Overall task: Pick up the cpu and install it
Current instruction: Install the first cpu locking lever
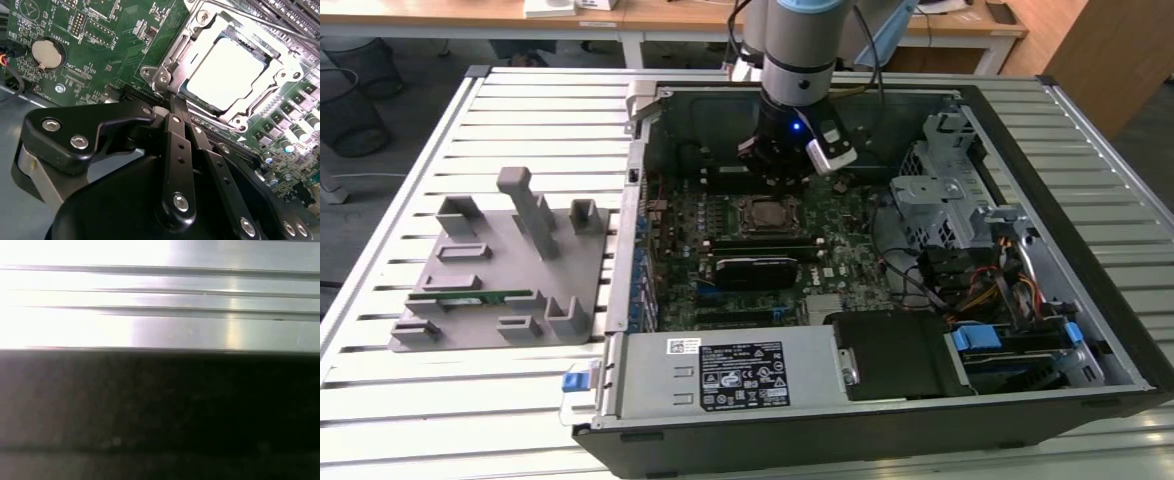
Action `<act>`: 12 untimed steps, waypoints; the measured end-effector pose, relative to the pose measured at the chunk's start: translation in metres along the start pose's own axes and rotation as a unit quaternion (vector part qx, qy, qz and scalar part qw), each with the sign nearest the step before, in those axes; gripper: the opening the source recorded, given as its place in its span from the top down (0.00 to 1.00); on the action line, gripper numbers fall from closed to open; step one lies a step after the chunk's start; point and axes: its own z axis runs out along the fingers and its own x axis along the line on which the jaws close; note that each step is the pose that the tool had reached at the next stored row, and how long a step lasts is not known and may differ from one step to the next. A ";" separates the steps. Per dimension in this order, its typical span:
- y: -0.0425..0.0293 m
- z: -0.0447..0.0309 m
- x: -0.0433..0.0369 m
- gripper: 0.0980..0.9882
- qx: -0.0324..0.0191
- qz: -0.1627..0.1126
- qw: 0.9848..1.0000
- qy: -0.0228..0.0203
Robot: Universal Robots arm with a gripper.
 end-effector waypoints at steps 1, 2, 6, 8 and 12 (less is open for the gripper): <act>0.0000 -0.0017 0.0001 0.99 0.000 0.000 1.000 0.000; -0.0001 -0.0038 0.0002 0.99 0.001 0.000 1.000 0.000; 0.0001 -0.0059 0.0001 0.99 0.001 0.000 1.000 0.000; -0.0001 -0.0061 0.0001 0.99 0.000 0.000 1.000 0.000; -0.0014 -0.0062 0.0001 0.99 0.000 0.000 1.000 0.001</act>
